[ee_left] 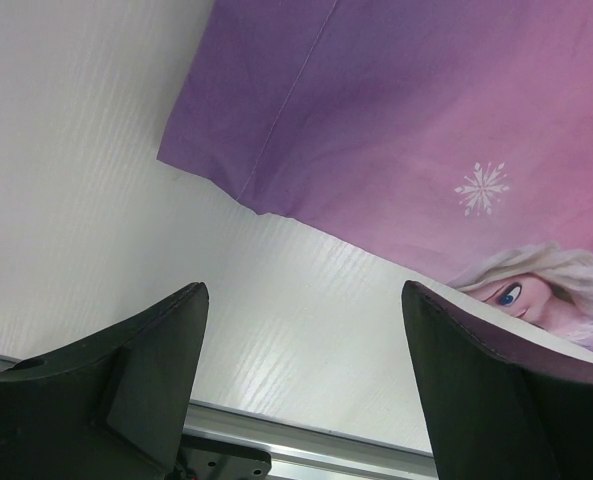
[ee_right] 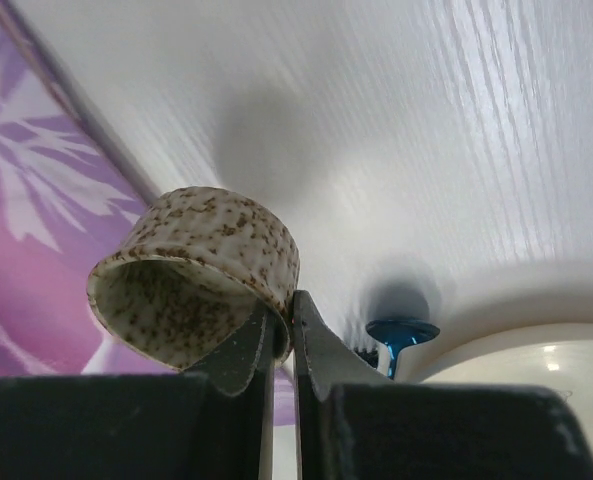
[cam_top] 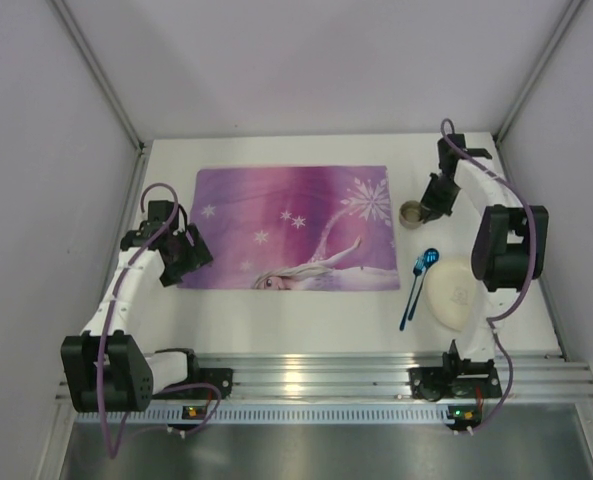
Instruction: Set the dinner table for one person
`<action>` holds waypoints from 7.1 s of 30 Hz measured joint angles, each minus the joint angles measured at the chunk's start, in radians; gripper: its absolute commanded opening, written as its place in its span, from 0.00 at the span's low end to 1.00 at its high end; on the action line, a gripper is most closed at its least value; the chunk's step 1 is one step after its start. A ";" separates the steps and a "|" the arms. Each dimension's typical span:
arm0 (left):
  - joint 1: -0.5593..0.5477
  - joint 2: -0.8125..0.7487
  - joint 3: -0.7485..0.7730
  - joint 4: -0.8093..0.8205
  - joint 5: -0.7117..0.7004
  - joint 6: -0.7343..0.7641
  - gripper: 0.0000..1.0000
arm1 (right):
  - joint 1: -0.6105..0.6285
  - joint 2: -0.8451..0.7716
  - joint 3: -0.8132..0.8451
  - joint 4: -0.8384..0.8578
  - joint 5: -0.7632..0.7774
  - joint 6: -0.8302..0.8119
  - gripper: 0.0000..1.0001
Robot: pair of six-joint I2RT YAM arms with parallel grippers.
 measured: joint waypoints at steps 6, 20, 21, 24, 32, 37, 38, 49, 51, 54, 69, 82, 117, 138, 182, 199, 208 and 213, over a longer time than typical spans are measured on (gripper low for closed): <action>0.000 -0.003 0.000 -0.002 0.002 0.000 0.83 | 0.058 0.084 0.247 -0.018 -0.029 0.026 0.00; 0.000 -0.105 0.000 -0.055 0.009 -0.003 0.85 | 0.261 0.554 0.749 -0.034 -0.128 0.152 0.34; 0.000 -0.109 0.000 -0.058 0.009 -0.003 0.84 | 0.262 0.554 0.750 -0.035 -0.127 0.162 0.39; 0.000 -0.123 0.000 -0.060 0.009 -0.002 0.85 | 0.264 0.554 0.750 -0.035 -0.118 0.168 0.50; 0.000 -0.126 0.000 -0.067 0.016 0.024 0.85 | 0.233 0.363 0.496 -0.030 -0.068 0.114 0.59; 0.000 -0.126 0.000 -0.066 0.051 0.042 0.85 | 0.130 0.016 0.177 -0.023 -0.023 0.055 0.59; 0.000 -0.126 0.000 -0.067 0.058 0.043 0.85 | 0.104 -0.066 0.103 -0.014 -0.009 0.042 0.59; -0.007 -0.162 0.000 -0.064 0.072 0.046 0.84 | 0.044 -0.330 -0.457 -0.008 0.057 -0.005 0.53; -0.011 -0.165 0.000 -0.063 0.072 0.046 0.84 | 0.044 -0.314 -0.485 -0.012 0.072 -0.010 0.51; -0.015 -0.168 0.000 -0.063 0.072 0.046 0.84 | 0.044 -0.306 -0.489 -0.008 0.095 -0.018 0.46; -0.016 -0.204 0.000 -0.063 0.069 0.045 0.84 | 0.085 -0.216 -0.481 0.006 0.168 -0.029 0.00; -0.016 -0.205 0.000 -0.063 0.068 0.045 0.83 | 0.289 -0.195 -0.011 -0.196 0.332 -0.002 0.00; -0.070 -0.244 0.000 -0.061 -0.024 0.007 0.83 | 0.915 0.440 0.833 0.078 0.074 0.013 0.73; -0.082 -0.316 -0.003 -0.057 -0.043 0.003 0.82 | 0.249 -0.488 -0.551 0.206 0.206 0.030 0.65; -0.413 -0.042 0.176 0.304 0.352 -0.157 0.89 | 0.320 -0.597 -0.070 0.035 0.110 0.143 0.00; -0.836 0.488 0.636 0.478 0.401 -0.154 0.87 | 0.354 -0.611 -0.084 -0.036 -0.016 0.228 0.00; -0.881 0.528 0.635 0.483 0.435 -0.149 0.00 | 0.354 -0.611 -0.086 -0.034 -0.032 0.244 0.00; -0.884 0.531 0.633 0.465 0.427 -0.139 0.00 | 0.353 -0.612 -0.115 -0.016 -0.046 0.255 0.00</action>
